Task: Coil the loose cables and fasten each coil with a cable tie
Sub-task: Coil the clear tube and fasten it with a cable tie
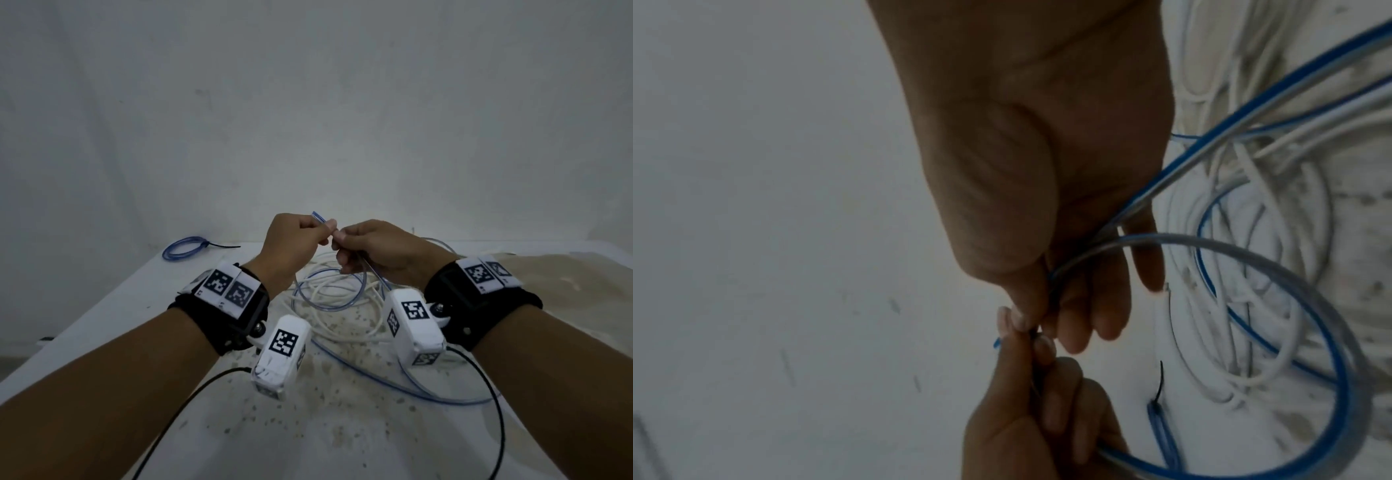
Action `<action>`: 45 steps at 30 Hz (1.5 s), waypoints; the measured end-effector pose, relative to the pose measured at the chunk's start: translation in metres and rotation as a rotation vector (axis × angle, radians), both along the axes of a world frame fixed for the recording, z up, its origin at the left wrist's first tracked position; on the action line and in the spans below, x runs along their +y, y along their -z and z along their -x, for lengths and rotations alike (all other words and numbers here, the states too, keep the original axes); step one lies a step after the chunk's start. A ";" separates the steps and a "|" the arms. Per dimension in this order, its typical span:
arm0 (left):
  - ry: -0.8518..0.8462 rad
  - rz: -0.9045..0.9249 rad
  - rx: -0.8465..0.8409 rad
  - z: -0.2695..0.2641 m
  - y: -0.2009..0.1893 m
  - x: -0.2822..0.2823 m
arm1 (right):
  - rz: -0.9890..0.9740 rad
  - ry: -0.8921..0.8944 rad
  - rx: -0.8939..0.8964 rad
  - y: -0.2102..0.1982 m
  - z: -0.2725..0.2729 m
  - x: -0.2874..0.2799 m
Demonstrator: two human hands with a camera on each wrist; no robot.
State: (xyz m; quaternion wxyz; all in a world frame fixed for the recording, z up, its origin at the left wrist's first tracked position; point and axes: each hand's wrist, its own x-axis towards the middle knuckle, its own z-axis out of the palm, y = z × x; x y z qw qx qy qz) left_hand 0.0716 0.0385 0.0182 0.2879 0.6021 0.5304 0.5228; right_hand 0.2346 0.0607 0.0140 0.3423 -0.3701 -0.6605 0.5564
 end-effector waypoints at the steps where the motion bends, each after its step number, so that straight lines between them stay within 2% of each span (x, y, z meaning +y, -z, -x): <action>1: 0.011 -0.010 0.015 0.000 -0.001 -0.001 | 0.050 -0.006 0.033 -0.001 0.000 -0.001; 5: 0.063 -0.012 0.025 -0.001 -0.008 -0.004 | 0.151 -0.022 0.065 -0.006 -0.002 -0.002; 9: 0.092 0.086 -0.051 -0.002 -0.006 -0.002 | 0.188 0.000 0.071 -0.009 -0.005 0.004; 11: -0.003 0.115 -0.054 -0.001 -0.001 0.004 | 0.217 0.071 0.133 -0.013 -0.010 0.008; 14: -0.250 0.101 0.051 0.002 0.008 0.001 | 0.219 0.202 0.255 -0.023 -0.019 0.013; 15: -0.262 0.129 0.067 0.002 0.011 -0.002 | 0.209 0.235 0.316 -0.028 -0.022 0.015; 16: -0.205 0.211 0.079 -0.001 0.013 -0.009 | 0.193 0.260 0.388 -0.033 -0.024 0.015; 18: 0.087 0.508 0.061 -0.017 0.018 -0.027 | 0.146 0.296 0.544 -0.044 -0.026 0.014; 20: 0.448 0.786 -0.070 -0.038 0.020 -0.041 | 0.115 0.301 0.675 -0.054 -0.025 0.009; 21: 0.577 0.843 -0.178 -0.051 0.021 -0.041 | 0.109 0.294 0.722 -0.056 -0.024 0.007; 23: 0.645 0.800 -0.520 -0.075 0.020 -0.033 | 0.098 0.289 0.779 -0.057 -0.024 0.001; 25: 0.444 0.628 -0.907 -0.096 0.012 -0.023 | 0.098 0.316 0.803 -0.052 -0.029 -0.002; 26: 0.298 0.515 -1.030 -0.103 0.005 -0.019 | 0.108 0.338 0.818 -0.048 -0.033 -0.003; 28: 0.078 0.338 -1.130 -0.107 -0.009 -0.010 | 0.128 0.388 0.846 -0.039 -0.043 -0.004; 30: 0.036 0.281 -1.118 -0.105 -0.015 -0.005 | 0.132 0.440 0.856 -0.033 -0.054 -0.003; 34: 0.092 0.279 -0.971 -0.110 -0.012 -0.008 | 0.122 0.479 0.841 -0.029 -0.065 -0.001; 38: 0.042 0.151 -0.859 -0.105 -0.006 0.002 | 0.126 0.496 0.810 -0.023 -0.060 0.001; 41: 0.011 0.055 -0.782 -0.096 -0.005 0.005 | 0.171 0.438 0.783 -0.013 -0.053 0.000; 45: -0.004 0.025 -0.684 -0.078 -0.002 0.009 | 0.209 0.354 0.695 0.001 -0.042 -0.004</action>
